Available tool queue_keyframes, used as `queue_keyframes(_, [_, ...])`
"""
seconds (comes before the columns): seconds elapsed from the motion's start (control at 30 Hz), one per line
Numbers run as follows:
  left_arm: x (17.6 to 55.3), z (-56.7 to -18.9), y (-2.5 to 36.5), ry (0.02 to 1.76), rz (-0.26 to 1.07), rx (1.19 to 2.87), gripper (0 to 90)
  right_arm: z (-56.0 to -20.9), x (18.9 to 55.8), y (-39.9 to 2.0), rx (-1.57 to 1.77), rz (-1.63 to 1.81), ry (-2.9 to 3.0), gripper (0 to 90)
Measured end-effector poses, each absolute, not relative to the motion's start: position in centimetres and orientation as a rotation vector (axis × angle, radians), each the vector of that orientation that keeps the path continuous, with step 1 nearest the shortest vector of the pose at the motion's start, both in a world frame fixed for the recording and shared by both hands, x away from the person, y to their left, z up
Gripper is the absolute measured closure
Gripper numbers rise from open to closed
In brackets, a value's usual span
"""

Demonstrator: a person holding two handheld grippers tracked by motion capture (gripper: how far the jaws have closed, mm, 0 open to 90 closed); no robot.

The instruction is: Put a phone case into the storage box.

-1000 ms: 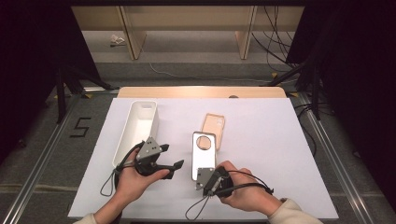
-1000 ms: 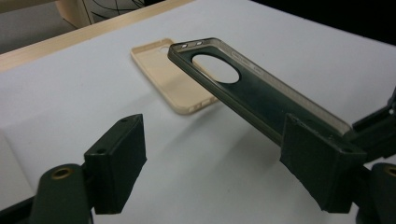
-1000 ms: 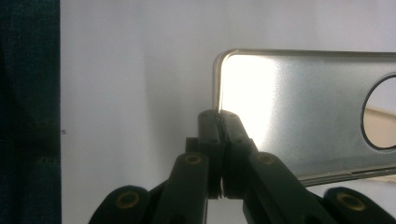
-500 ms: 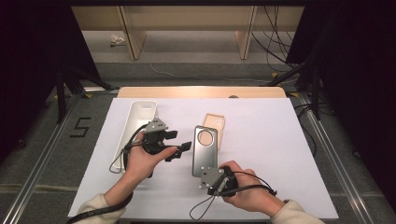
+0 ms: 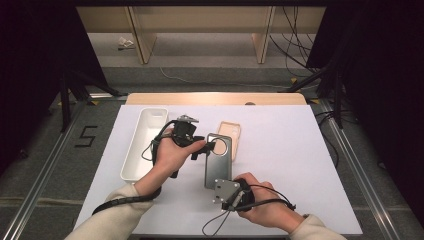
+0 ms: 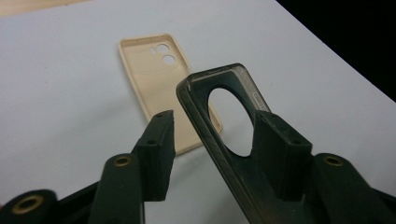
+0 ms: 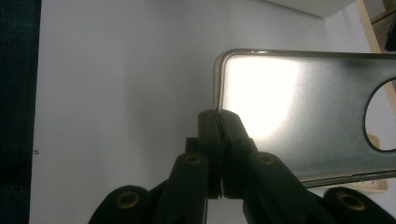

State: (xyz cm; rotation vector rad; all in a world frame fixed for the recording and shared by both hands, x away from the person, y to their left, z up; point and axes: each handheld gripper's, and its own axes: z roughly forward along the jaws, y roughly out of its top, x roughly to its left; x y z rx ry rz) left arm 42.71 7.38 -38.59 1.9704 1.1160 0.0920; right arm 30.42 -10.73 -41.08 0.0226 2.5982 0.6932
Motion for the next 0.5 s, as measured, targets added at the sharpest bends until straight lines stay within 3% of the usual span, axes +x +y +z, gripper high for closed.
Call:
queue_keyframes(0.23, [43.19,-39.04,7.45,1.184,0.016,1.884,70.7,-41.12,30.39,-10.72,0.026,0.694,2.601,89.2])
queue_keyframes(0.5, [42.65,-38.64,7.38,1.192,-0.021,1.831,76.9,-41.52,30.59,-10.58,0.032,0.683,2.624,89.3])
